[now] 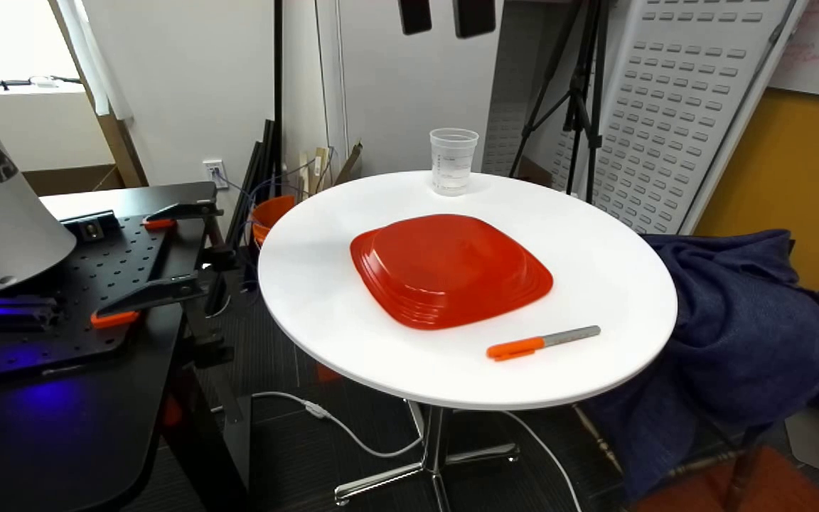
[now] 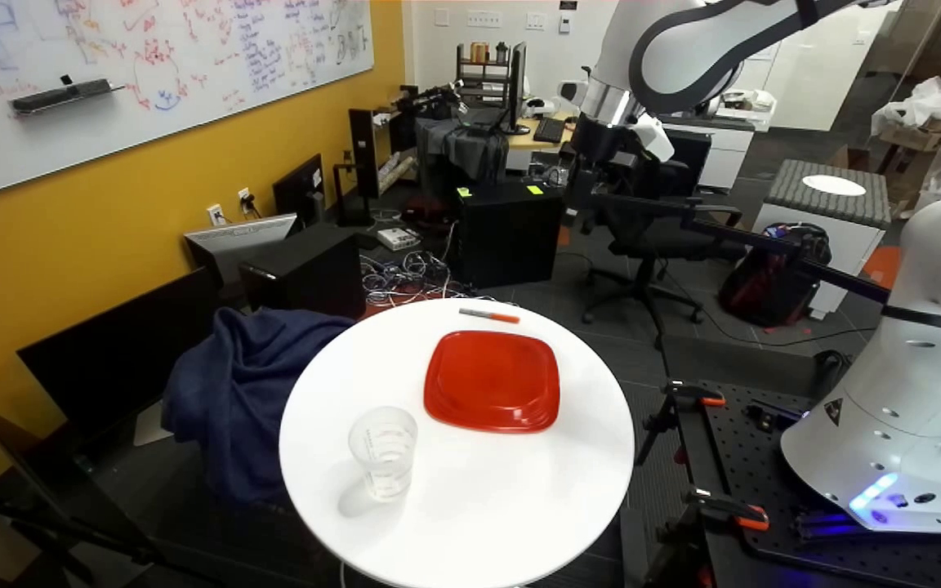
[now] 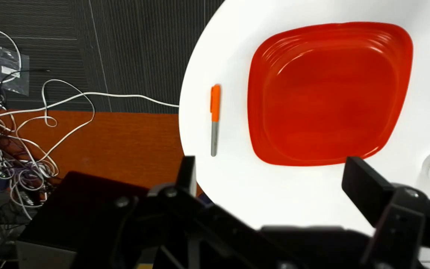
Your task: Put the orange marker in the clear cup
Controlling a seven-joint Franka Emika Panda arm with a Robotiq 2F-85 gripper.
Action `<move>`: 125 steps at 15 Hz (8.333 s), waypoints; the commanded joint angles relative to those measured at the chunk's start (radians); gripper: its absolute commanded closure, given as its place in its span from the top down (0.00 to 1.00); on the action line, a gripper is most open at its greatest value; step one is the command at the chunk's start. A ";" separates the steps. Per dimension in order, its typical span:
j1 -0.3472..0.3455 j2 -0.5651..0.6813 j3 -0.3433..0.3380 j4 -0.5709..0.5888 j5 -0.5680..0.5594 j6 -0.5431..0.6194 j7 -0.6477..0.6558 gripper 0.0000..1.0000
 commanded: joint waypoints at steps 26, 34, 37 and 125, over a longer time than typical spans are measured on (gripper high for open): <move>-0.095 0.419 0.118 0.161 0.178 0.306 -0.039 1.00; -0.193 0.581 0.229 0.278 0.167 0.298 -0.038 1.00; -0.222 0.626 0.266 0.308 0.164 0.297 -0.039 1.00; -0.186 0.854 0.221 0.565 0.029 0.101 0.253 0.03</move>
